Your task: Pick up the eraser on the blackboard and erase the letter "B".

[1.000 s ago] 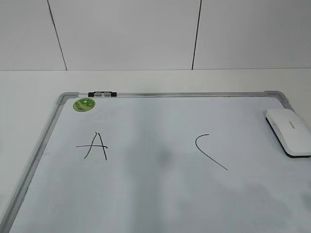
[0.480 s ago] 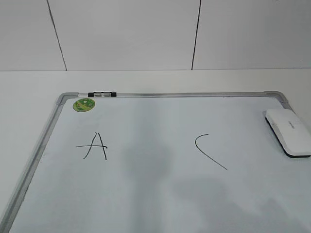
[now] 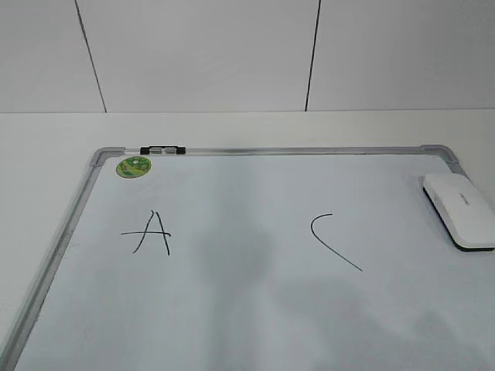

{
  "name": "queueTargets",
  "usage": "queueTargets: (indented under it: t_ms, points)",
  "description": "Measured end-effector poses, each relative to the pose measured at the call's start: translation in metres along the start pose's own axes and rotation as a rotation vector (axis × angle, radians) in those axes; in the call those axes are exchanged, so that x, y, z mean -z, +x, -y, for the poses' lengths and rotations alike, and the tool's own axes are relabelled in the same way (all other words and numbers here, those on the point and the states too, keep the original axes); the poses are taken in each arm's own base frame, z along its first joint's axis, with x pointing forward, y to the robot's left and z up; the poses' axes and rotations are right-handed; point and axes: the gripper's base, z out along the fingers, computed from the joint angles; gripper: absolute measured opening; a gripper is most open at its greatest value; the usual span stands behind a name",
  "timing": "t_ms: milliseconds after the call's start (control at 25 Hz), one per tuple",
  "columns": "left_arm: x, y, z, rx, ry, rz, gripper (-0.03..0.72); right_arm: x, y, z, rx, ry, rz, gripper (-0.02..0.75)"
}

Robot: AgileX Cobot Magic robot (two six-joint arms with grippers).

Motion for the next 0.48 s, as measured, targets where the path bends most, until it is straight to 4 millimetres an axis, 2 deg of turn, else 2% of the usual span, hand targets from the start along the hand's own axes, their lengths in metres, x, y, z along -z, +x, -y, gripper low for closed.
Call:
queueTargets:
  t_ms: [480]
  points:
    - [0.0000,0.0000,0.0000,0.000,0.000,0.000,0.235,0.0000,-0.0002,0.0000,0.000,0.000,0.002,0.551]
